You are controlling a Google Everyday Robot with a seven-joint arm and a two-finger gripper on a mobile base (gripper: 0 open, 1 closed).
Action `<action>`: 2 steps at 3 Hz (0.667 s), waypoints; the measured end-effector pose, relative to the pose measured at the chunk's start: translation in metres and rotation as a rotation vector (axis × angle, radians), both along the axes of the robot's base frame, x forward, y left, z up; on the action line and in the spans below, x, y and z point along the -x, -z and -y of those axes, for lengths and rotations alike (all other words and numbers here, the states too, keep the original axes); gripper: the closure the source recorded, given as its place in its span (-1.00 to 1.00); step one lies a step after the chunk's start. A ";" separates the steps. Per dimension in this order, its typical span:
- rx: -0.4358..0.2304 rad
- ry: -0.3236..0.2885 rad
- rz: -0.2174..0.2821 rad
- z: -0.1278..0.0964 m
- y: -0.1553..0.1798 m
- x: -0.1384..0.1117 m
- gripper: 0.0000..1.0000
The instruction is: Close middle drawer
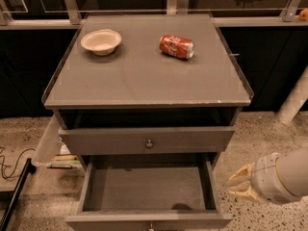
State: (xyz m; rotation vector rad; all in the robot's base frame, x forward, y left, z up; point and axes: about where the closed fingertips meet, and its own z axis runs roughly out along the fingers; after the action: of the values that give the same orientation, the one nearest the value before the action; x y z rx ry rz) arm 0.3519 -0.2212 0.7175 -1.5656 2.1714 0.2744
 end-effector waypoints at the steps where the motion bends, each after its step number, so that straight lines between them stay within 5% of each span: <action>1: -0.030 0.041 -0.022 0.006 0.055 -0.002 1.00; 2: -0.059 0.113 -0.013 0.022 0.119 -0.011 1.00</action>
Offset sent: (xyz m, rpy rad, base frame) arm 0.0249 -0.0437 -0.2009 0.1008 -0.0030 -0.2129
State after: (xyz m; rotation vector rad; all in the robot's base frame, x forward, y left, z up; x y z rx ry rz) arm 0.3629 -0.2427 0.5988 -1.4073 2.2310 0.3104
